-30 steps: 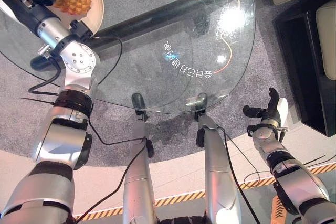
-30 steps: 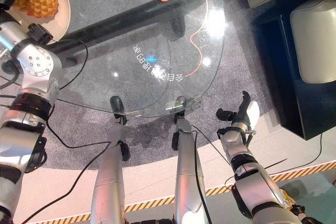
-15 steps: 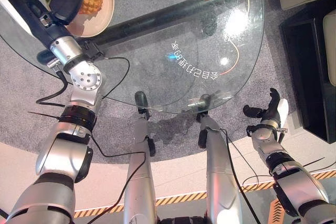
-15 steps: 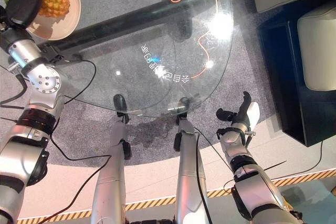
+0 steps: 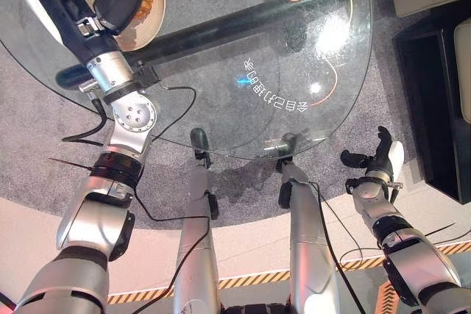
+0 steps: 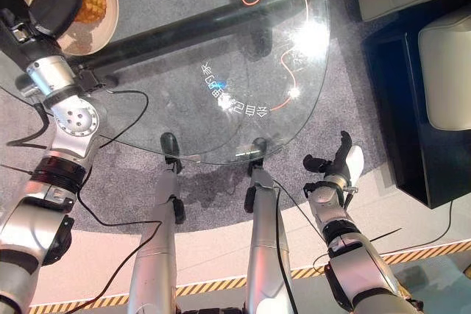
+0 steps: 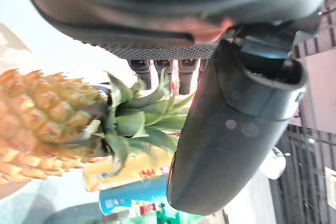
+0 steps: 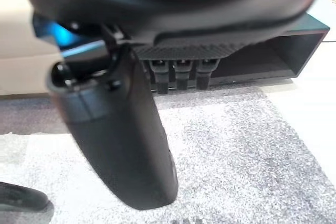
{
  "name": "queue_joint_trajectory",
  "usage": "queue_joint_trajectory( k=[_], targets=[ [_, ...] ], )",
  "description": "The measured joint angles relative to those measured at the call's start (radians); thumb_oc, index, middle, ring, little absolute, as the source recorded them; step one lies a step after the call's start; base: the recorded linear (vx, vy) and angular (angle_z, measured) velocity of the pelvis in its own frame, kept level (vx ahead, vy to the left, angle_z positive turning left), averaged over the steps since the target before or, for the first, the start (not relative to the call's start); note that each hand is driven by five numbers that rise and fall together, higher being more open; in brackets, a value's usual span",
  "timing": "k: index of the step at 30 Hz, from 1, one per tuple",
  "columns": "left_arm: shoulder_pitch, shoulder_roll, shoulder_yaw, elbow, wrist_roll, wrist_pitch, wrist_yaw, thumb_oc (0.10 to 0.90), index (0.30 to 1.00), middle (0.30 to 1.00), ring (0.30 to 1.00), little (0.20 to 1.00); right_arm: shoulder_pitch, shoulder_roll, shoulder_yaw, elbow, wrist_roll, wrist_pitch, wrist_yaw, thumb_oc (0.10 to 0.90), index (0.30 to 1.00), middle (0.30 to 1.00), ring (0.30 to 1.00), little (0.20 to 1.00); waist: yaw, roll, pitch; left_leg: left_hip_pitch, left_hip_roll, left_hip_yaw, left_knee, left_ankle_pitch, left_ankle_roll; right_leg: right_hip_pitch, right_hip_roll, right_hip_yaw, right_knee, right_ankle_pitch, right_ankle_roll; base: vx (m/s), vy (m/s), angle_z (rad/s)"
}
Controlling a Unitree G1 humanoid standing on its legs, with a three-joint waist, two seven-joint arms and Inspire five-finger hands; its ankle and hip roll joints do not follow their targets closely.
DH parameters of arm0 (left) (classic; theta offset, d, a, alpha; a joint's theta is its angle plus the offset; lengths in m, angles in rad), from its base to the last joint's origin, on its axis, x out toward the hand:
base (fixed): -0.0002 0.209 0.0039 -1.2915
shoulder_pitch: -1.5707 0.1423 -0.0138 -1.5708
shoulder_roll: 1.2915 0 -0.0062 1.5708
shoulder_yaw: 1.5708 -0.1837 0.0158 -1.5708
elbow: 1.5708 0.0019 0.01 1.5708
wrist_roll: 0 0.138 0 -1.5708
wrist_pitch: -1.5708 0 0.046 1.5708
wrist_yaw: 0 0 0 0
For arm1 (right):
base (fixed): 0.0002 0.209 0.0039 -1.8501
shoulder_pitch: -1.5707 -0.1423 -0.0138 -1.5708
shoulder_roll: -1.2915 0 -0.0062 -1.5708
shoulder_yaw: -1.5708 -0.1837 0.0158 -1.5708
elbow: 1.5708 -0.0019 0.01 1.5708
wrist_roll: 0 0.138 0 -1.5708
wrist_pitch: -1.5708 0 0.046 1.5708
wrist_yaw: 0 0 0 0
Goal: Pick up the fruit to the plate
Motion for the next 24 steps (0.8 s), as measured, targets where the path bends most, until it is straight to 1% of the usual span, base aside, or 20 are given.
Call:
queue_joint_trajectory(
  k=[5,11,18,21,23,24],
  targets=[
    [0.001,-0.001,0.002,-0.052,0.019,-0.015,0.014,0.8,0.9,0.9,0.9,0.9,0.008,0.002,-0.018,0.0,0.0,0.0,-0.007,0.8,0.9,0.9,0.9,0.9,0.02,0.0,0.0,0.015,-0.002,-0.001,0.0,0.005,-0.002,0.006,-0.002,0.004,0.02,-0.005,-0.001,0.0,0.0,0.0],
    [0.005,-0.003,0.028,-0.061,0.03,-0.017,0.042,0.8,0.9,0.9,0.9,0.9,0.046,0.011,-0.019,0.002,0.0,0.0,-0.007,0.8,0.9,0.9,0.9,0.9,0.021,0.001,0.0,0.054,-0.006,-0.009,-0.002,0.005,-0.001,0.049,-0.006,-0.001,0.024,-0.011,0.001,-0.01,-0.011,0.04],
    [0.041,-0.003,0.038,-0.077,0.02,-0.017,0.042,0.8,0.9,0.9,0.9,0.9,0.079,0.028,-0.037,0.003,0.0,-0.001,-0.008,0.8,0.9,0.9,0.9,0.9,0.021,0.002,0.0,0.12,-0.014,-0.011,-0.012,0.003,0.0,0.114,-0.015,-0.006,0.02,-0.016,0.006,-0.01,0.004,0.02],
    [0.051,-0.002,0.058,-0.079,-0.009,-0.017,0.037,0.8,0.9,0.9,0.9,0.9,0.08,0.036,-0.038,0.009,0.0,-0.001,-0.009,0.8,0.9,0.9,0.9,0.9,0.021,0.003,0.0,0.156,-0.015,-0.011,-0.023,0.004,0.001,0.149,-0.017,-0.008,0.015,-0.017,0.007,0.0,0.0,0.0],
    [0.053,-0.002,0.069,-0.082,-0.047,-0.015,0.025,0.8,0.9,0.9,0.9,0.9,0.082,0.036,-0.038,0.009,0.0,-0.001,-0.009,0.8,0.9,0.9,0.9,0.9,0.022,0.004,0.0,0.174,-0.015,-0.01,-0.026,0.004,0.002,0.17,-0.017,-0.009,0.007,-0.016,0.007,0.0,0.0,0.0],
    [0.064,-0.001,0.075,-0.083,-0.094,-0.011,-0.005,0.8,0.9,0.9,0.9,0.9,0.086,0.038,-0.038,0.009,0.0,0.0,-0.009,0.8,0.9,0.9,0.9,0.9,0.024,0.004,0.0,0.198,-0.016,-0.01,-0.035,0.004,0.002,0.192,-0.017,-0.011,0.003,-0.016,0.008,0.0,0.0,0.0]
  ],
)
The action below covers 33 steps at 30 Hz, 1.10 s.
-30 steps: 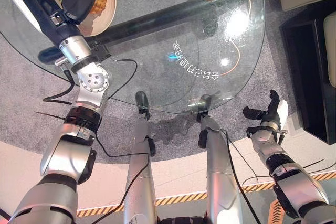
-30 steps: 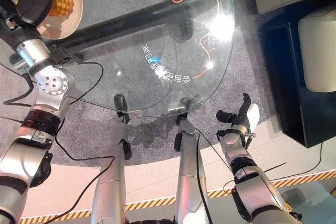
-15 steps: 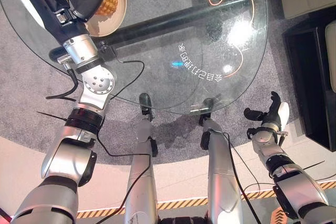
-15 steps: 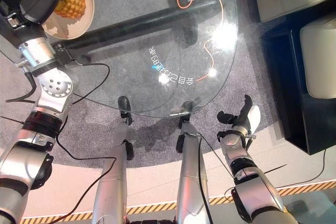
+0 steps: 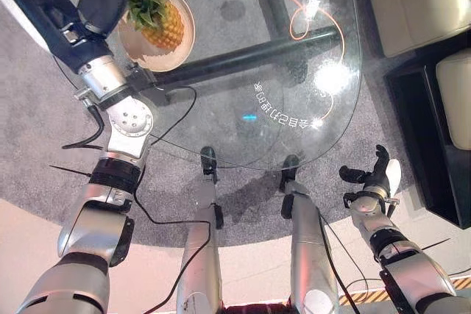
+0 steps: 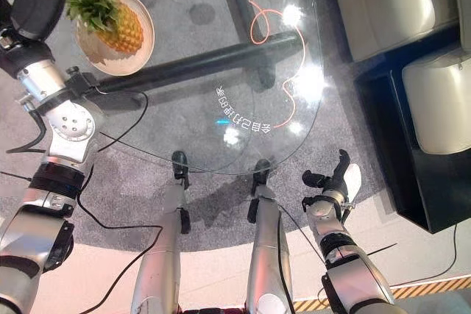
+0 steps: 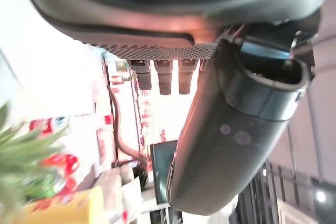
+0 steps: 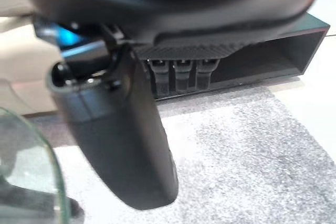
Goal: Pick up the fruit to the plate
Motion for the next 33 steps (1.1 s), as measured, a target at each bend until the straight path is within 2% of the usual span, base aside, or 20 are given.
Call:
queue_joint_trajectory(
  k=[6,8,10,11,12,14,15,18,20,24,27,29,33],
  targets=[
    [0.186,-0.004,0.07,-0.005,-0.331,0.116,-0.247,0.8,0.9,0.9,0.9,0.9,0.094,0.007,-0.058,-0.004,-0.001,0.006,0.0,0.8,0.9,0.9,0.9,0.9,0.001,0.013,-0.002,0.208,0.003,0.002,-0.053,-0.006,0.007,0.229,0.005,-0.013,-0.09,0.001,0.012,0.03,-0.046,0.01],
    [0.246,-0.006,0.103,0.017,-0.444,0.188,-0.323,0.8,0.9,0.9,0.9,0.9,0.145,0.007,-0.104,0.015,0.0,0.006,0.0,0.8,0.9,0.9,0.9,0.9,0.006,0.022,-0.005,0.292,0.005,0.002,-0.073,-0.014,0.01,0.333,0.008,-0.028,-0.141,0.006,0.02,0.13,-0.057,0.07],
    [0.29,-0.008,0.129,0.057,-0.486,0.249,-0.364,0.8,0.9,0.9,0.9,0.9,0.195,0.002,-0.144,0.03,-0.001,0.006,0.006,0.8,0.9,0.9,0.9,0.9,0.019,0.032,-0.013,0.364,0.009,0.003,-0.09,-0.034,0.015,0.422,0.014,-0.029,-0.199,0.013,0.032,0.14,-0.05,0.02],
    [0.322,-0.007,0.145,0.076,-0.473,0.299,-0.372,0.8,0.9,0.9,0.9,0.9,0.221,-0.004,-0.158,0.033,0.0,0.008,0.014,0.8,0.9,0.9,0.9,0.9,0.024,0.041,-0.018,0.394,0.014,0.002,-0.095,-0.04,0.017,0.472,0.017,-0.034,-0.235,0.023,0.035,0.15,-0.052,-0.03],
    [0.389,-0.002,0.149,0.122,-0.449,0.377,-0.401,0.8,0.9,0.9,0.9,0.9,0.266,-0.005,-0.187,0.032,-0.001,0.017,0.034,0.8,0.9,0.9,0.9,0.9,0.026,0.052,-0.033,0.464,0.014,0.004,-0.121,-0.051,0.019,0.562,0.022,-0.038,-0.312,0.046,0.04,0.19,-0.052,0.0],
    [0.514,-0.023,0.149,0.178,-0.447,0.453,-0.475,0.8,0.9,0.9,0.9,0.9,0.341,-0.007,-0.197,0.036,-0.01,0.022,0.065,0.8,0.9,0.9,0.9,0.9,0.037,0.069,-0.136,0.476,0.005,0.01,-0.139,-0.064,0.016,0.604,0.02,-0.047,-0.39,0.068,0.047,0.19,-0.045,0.0],
    [0.556,-0.037,0.149,0.206,-0.447,0.488,-0.515,0.8,0.9,0.9,0.9,0.9,0.367,-0.006,-0.197,0.041,-0.02,0.025,0.087,0.8,0.9,0.9,0.9,0.9,0.033,0.07,-0.154,0.502,-0.001,0.011,-0.139,-0.065,0.018,0.651,0.017,-0.058,-0.433,0.086,0.048,0.21,-0.039,0.08],
    [0.688,-0.093,0.152,0.312,-0.426,0.572,-0.619,0.8,0.9,0.9,0.9,0.9,0.429,0.015,-0.196,0.066,-0.052,0.047,0.157,0.8,0.9,0.9,0.9,0.9,0.038,0.055,-0.228,0.574,-0.011,0.013,-0.139,-0.096,0.015,0.771,0.015,-0.07,-0.53,0.104,0.054,0.29,-0.024,0.04],
    [0.766,-0.133,0.173,0.41,-0.381,0.624,-0.68,0.8,0.9,0.9,0.9,0.9,0.448,0.032,-0.196,0.092,-0.087,0.063,0.21,0.8,0.9,0.9,0.9,0.9,0.047,0.036,-0.278,0.63,-0.01,0.017,-0.139,-0.119,0.01,0.824,0.019,-0.069,-0.531,0.092,0.053,0.24,-0.013,-0.08],
    [0.847,-0.159,0.187,0.59,-0.266,0.694,-0.763,0.8,0.9,0.9,0.9,0.9,0.461,0.061,-0.195,0.128,-0.155,0.079,0.294,0.8,0.9,0.9,0.9,0.9,0.048,-0.011,-0.385,0.664,0.001,0.018,-0.14,-0.133,0.001,0.857,0.03,-0.07,-0.531,0.073,0.043,0.12,0.002,-0.02],
    [0.874,-0.162,0.182,0.682,-0.155,0.733,-0.8,0.8,0.9,0.9,0.9,0.9,0.482,0.08,-0.194,0.134,-0.187,0.103,0.348,0.8,0.9,0.9,0.9,0.9,0.048,-0.031,-0.449,0.667,0.007,0.033,-0.146,-0.145,0.005,0.856,0.034,-0.064,-0.534,0.067,0.034,0.06,0.02,-0.04],
    [0.889,-0.168,0.168,0.725,-0.066,0.77,-0.832,0.8,0.9,0.9,0.9,0.9,0.494,0.087,-0.191,0.16,-0.189,0.127,0.395,0.8,0.9,0.9,0.9,0.9,0.048,-0.028,-0.479,0.678,0.008,0.039,-0.147,-0.15,0.002,0.86,0.03,-0.061,-0.537,0.062,0.034,0.01,0.012,-0.03],
    [0.923,-0.199,0.093,0.736,0.055,0.792,-0.887,0.8,0.9,0.9,0.9,0.9,0.545,0.089,-0.173,0.191,-0.205,0.162,0.448,0.8,0.9,0.9,0.9,0.9,0.048,-0.013,-0.522,0.678,0.005,0.043,-0.147,-0.151,0.002,0.859,0.024,-0.062,-0.537,0.058,0.039,0.0,0.0,0.0]
  ],
)
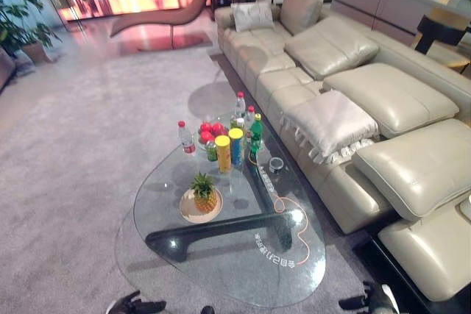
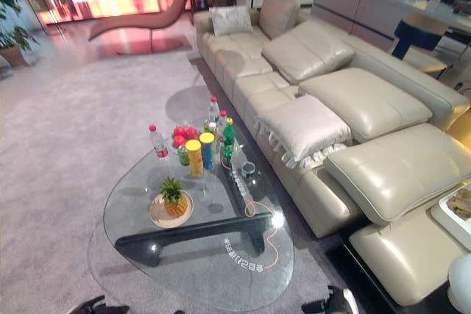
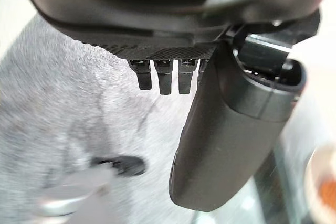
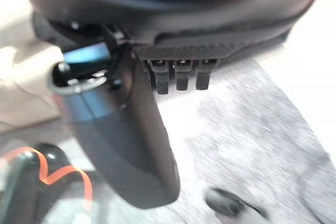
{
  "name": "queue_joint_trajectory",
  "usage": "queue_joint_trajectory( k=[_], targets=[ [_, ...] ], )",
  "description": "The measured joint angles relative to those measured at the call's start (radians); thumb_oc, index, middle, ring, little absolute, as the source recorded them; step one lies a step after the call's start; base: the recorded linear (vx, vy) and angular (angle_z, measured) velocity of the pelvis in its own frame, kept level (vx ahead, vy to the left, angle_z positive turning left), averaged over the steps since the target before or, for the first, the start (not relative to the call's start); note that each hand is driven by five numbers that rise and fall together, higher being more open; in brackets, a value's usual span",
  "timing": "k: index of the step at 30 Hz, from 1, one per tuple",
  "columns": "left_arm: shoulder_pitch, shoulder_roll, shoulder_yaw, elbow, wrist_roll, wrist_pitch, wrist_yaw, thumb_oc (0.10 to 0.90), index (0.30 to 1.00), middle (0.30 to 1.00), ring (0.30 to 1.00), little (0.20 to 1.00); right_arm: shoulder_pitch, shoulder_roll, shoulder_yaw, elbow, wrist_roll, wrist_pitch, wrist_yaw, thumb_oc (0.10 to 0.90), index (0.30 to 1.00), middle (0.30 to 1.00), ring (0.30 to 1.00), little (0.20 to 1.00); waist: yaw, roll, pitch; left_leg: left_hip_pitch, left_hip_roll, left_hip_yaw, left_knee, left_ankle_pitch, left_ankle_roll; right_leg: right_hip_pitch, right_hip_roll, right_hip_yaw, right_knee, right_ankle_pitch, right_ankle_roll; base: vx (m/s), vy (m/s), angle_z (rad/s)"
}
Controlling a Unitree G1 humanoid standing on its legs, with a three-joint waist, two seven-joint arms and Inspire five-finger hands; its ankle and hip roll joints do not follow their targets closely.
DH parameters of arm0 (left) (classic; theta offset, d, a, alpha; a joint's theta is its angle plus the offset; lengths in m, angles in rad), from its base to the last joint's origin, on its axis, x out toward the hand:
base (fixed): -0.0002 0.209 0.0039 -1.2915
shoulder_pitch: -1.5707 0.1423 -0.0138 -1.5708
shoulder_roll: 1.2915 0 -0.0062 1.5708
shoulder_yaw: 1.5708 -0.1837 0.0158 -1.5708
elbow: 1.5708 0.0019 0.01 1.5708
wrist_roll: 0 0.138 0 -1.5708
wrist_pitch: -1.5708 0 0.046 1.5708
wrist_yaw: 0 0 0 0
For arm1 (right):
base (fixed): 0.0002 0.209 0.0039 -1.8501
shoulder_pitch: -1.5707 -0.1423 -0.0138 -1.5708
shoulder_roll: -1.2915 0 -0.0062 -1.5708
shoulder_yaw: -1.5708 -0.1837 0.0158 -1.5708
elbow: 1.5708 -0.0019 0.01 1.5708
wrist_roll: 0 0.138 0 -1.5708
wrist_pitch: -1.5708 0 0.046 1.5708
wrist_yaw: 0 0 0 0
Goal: Pick up the fruit to the plate
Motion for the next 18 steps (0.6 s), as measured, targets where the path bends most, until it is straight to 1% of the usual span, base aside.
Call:
queue_joint_trajectory(
  k=[1,2,4,7,9,13,14,15,18],
  targets=[
    [0.0,0.0,0.0,0.0,0.0,0.0,0.0,0.8,0.9,0.9,0.9,0.9,0.0,0.0,0.0,0.0,0.0,0.0,0.0,0.8,0.9,0.9,0.9,0.9,0.0,0.0,0.0,0.0,0.0,0.0,0.0,0.0,0.0,0.0,0.0,0.0,0.0,0.0,0.0,0.02,0.019,-0.04],
    [0.001,-0.021,-0.02,0.014,0.028,0.008,-0.014,0.8,0.9,0.9,0.9,0.9,0.013,0.001,0.003,0.015,-0.015,0.025,0.017,0.8,0.9,0.9,0.9,0.9,0.0,0.012,-0.003,-0.001,0.001,0.003,0.0,0.0,0.0,-0.003,-0.001,0.0,0.0,0.001,-0.001,0.02,0.023,-0.04],
    [0.002,-0.036,-0.038,0.018,0.055,0.02,-0.04,0.8,0.9,0.9,0.9,0.9,0.035,0.001,0.007,0.021,-0.021,0.042,0.035,0.8,0.9,0.9,0.9,0.9,-0.001,0.019,-0.007,-0.001,0.002,0.005,0.0,0.0,0.0,-0.004,-0.003,0.0,0.0,0.001,0.0,0.04,0.034,-0.04],
    [-0.003,-0.039,-0.064,0.014,0.071,0.043,-0.086,0.8,0.9,0.9,0.9,0.9,0.039,0.001,0.026,0.04,-0.04,0.065,0.073,0.8,0.9,0.9,0.9,0.9,-0.005,0.028,-0.013,0.0,0.003,0.007,0.0,0.0,0.001,-0.004,-0.003,0.0,0.0,0.001,0.0,0.03,0.014,-0.02],
    [-0.007,-0.04,-0.068,0.01,0.07,0.053,-0.096,0.8,0.9,0.9,0.9,0.9,0.038,0.001,0.032,0.038,-0.04,0.071,0.087,0.8,0.9,0.9,0.9,0.9,-0.007,0.029,-0.013,0.002,0.002,0.008,0.0,0.003,0.005,-0.002,0.001,0.0,0.0,0.004,-0.003,0.04,0.004,-0.01],
    [-0.01,-0.039,-0.068,0.01,0.069,0.069,-0.105,0.8,0.9,0.9,0.9,0.9,0.028,0.002,0.044,0.034,-0.041,0.079,0.094,0.8,0.9,0.9,0.9,0.9,-0.007,0.026,-0.006,0.019,0.001,0.009,0.0,0.0,0.005,0.014,0.0,0.0,0.0,0.003,0.003,0.02,0.002,0.0],
    [-0.009,-0.039,-0.068,0.011,0.069,0.074,-0.115,0.8,0.9,0.9,0.9,0.9,0.027,0.002,0.044,0.034,-0.041,0.081,0.095,0.8,0.9,0.9,0.9,0.9,-0.007,0.022,-0.006,0.02,0.002,0.01,0.0,-0.004,0.005,0.015,0.0,0.0,0.0,0.0,0.001,0.0,0.0,0.0],
    [-0.01,-0.039,-0.068,0.01,0.069,0.076,-0.12,0.8,0.9,0.9,0.9,0.9,0.02,0.002,0.044,0.034,-0.041,0.083,0.095,0.8,0.9,0.9,0.9,0.9,-0.006,0.026,-0.007,0.019,0.002,0.011,0.0,-0.004,0.005,0.014,0.0,0.0,0.0,-0.001,0.001,0.0,0.0,0.0],
    [-0.011,-0.039,-0.068,0.01,0.068,0.081,-0.131,0.8,0.9,0.9,0.9,0.9,0.013,0.002,0.046,0.033,-0.042,0.092,0.096,0.8,0.9,0.9,0.9,0.9,-0.006,0.027,-0.004,0.019,0.002,0.011,0.0,-0.005,0.005,0.014,0.0,0.0,0.0,-0.001,0.002,0.0,0.0,0.0]
  ],
)
